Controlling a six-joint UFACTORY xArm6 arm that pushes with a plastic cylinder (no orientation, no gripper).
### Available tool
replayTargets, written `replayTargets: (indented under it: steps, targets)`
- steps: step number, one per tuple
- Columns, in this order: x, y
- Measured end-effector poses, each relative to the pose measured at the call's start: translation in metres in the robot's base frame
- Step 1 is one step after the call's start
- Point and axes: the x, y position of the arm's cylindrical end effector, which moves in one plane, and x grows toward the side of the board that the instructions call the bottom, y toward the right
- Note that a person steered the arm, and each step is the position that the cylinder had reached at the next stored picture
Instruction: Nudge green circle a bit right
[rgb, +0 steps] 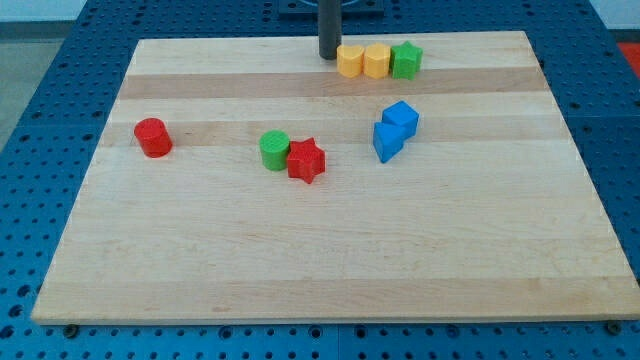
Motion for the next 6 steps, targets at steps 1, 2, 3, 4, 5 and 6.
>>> replayTargets:
  steps: [1, 2, 3, 4, 5, 6]
  targets:
    - [0.000, -0.013]
    - [0.019, -0.042]
    - [0.061, -0.057]
    - [0.091, -0.078]
    - [0.120, -0.102]
    - [0.162, -0.103]
